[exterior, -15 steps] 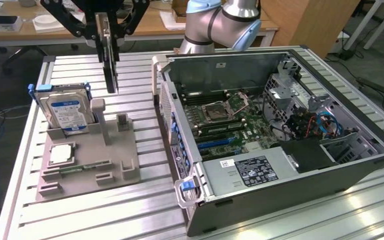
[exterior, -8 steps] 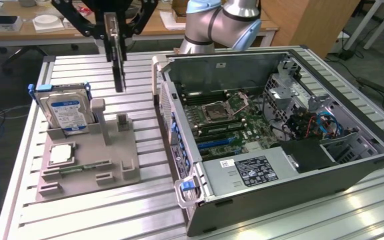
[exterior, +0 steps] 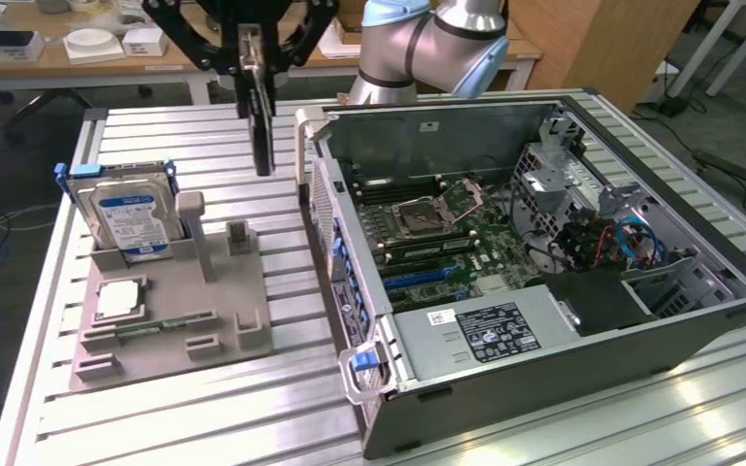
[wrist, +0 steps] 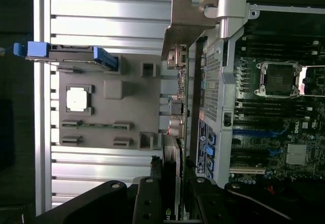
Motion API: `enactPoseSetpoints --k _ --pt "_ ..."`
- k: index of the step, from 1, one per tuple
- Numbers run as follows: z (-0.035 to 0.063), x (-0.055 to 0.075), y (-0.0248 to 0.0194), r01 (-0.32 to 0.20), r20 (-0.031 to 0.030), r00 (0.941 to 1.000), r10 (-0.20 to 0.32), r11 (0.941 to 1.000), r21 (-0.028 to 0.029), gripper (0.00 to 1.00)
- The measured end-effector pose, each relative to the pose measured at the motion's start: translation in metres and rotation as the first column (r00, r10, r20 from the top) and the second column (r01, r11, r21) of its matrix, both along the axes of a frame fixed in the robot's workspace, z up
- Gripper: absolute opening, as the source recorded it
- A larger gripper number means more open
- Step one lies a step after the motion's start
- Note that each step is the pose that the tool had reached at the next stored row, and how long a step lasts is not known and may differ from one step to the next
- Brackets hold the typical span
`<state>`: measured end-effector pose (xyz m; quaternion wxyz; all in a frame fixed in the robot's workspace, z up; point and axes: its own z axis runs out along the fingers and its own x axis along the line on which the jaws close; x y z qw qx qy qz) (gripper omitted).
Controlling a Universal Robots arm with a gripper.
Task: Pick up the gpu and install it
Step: 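Pick up the gpu and move the gpu toward the slot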
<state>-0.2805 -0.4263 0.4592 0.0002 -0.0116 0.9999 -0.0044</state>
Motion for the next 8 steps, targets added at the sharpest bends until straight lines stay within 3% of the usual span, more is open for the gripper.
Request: enactPoseSetpoints --k 8 --pt "0.0000 0.021 0.0000 0.000 0.0000 1.0000 0.000 1.0000 0.0000 0.27"
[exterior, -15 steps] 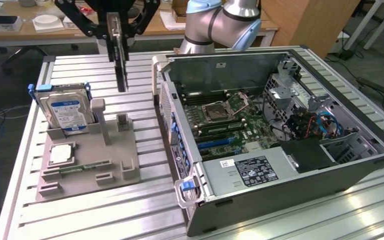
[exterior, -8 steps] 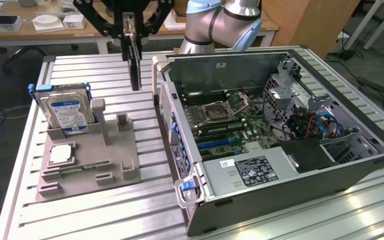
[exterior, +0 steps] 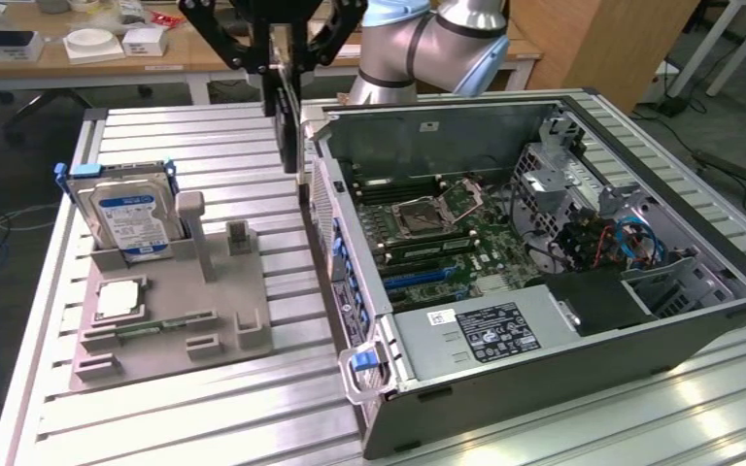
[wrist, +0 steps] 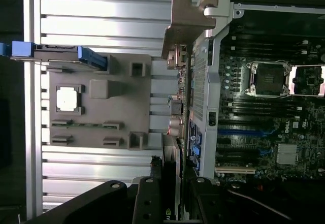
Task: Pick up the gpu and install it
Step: 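Pick up the gpu and move the gpu toward the slot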
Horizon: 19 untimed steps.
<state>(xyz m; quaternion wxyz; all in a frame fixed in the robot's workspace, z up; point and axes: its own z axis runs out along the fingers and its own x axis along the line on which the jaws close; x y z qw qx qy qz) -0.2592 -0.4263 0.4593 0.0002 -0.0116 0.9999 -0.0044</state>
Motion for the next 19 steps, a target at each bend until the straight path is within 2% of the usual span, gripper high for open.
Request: enactPoseSetpoints --k 19 --pt "0.0000 0.048 0.0000 0.000 0.0000 1.0000 0.000 1.0000 0.0000 0.27"
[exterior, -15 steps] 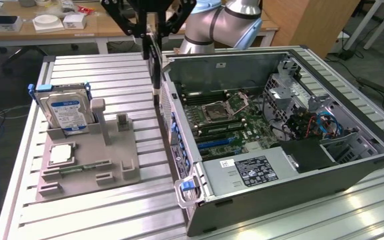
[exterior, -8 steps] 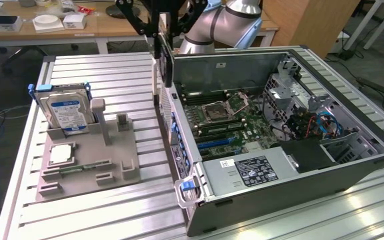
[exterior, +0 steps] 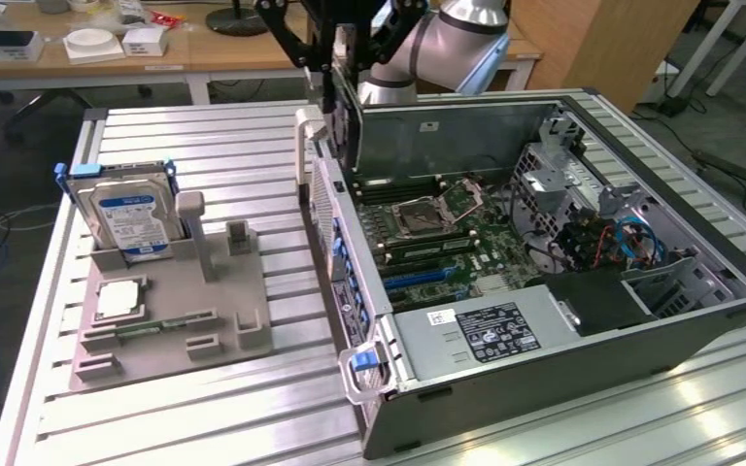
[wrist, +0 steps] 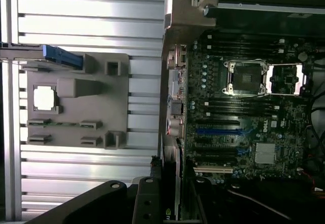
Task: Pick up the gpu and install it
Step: 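Pick up the gpu and move the gpu toward the slot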
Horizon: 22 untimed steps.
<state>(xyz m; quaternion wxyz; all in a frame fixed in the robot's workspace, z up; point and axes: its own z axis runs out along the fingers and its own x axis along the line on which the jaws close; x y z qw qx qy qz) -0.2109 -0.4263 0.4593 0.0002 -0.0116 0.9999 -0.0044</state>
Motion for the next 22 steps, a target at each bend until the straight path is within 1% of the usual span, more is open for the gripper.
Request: enactPoseSetpoints --k 22 --pt "0.0000 0.056 0.0000 0.000 0.0001 1.0000 0.000 1.0000 0.0000 0.27"
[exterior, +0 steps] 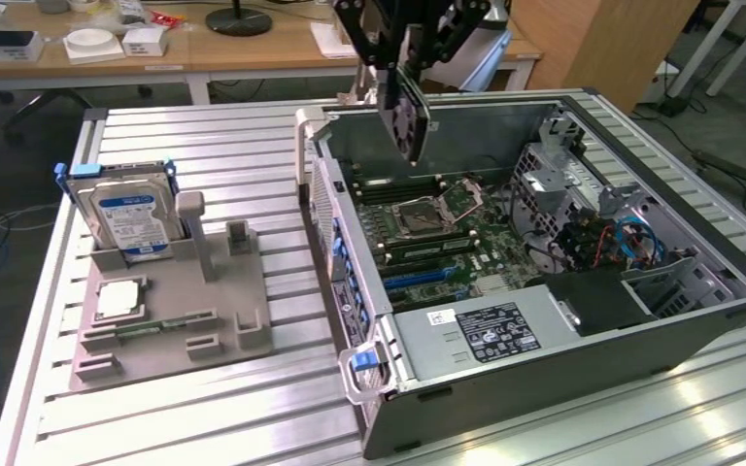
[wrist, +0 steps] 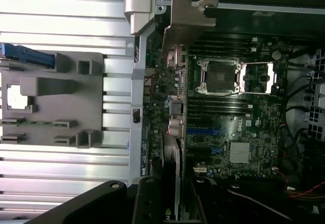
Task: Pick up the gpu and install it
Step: 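Pick up the gpu and move the gpu toward the slot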
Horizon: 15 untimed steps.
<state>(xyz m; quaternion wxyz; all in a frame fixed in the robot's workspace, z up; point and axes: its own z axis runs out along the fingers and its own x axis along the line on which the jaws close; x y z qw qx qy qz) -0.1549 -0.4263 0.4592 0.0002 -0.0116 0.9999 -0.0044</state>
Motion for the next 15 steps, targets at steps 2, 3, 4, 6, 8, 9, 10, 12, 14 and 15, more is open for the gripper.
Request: enactPoseSetpoints --k 2,3,4,6,8,9,10,12,14,15 --pt "0.0000 0.005 0.0000 0.000 0.0000 1.0000 0.000 1.0000 0.0000 0.27" --pt "0.0000 0.008 0.0000 0.000 0.0000 1.0000 0.000 1.0000 0.0000 0.27" --pt "0.0000 0.010 0.0000 0.000 0.0000 1.0000 0.000 1.0000 0.0001 0.27" --pt "0.0000 0.015 0.0000 0.000 0.0000 1.0000 0.000 1.0000 0.0001 0.27" --pt "0.0000 0.021 0.0000 0.000 0.0000 1.0000 0.000 1.0000 0.0000 0.27" --pt "0.0000 0.023 0.0000 0.000 0.0000 1.0000 0.000 1.0000 0.0000 0.27" --pt "0.0000 0.026 0.0000 0.000 0.0000 1.0000 0.000 1.0000 0.0000 0.27" --pt "0.0000 0.031 0.0000 0.000 0.0000 1.0000 0.000 1.0000 0.0000 0.27" --pt "0.0000 0.037 0.0000 0.000 0.0000 1.0000 0.000 1.0000 0.0000 0.27" --pt "0.0000 0.039 0.0000 0.000 0.0000 1.0000 0.000 1.0000 0.0000 0.27"
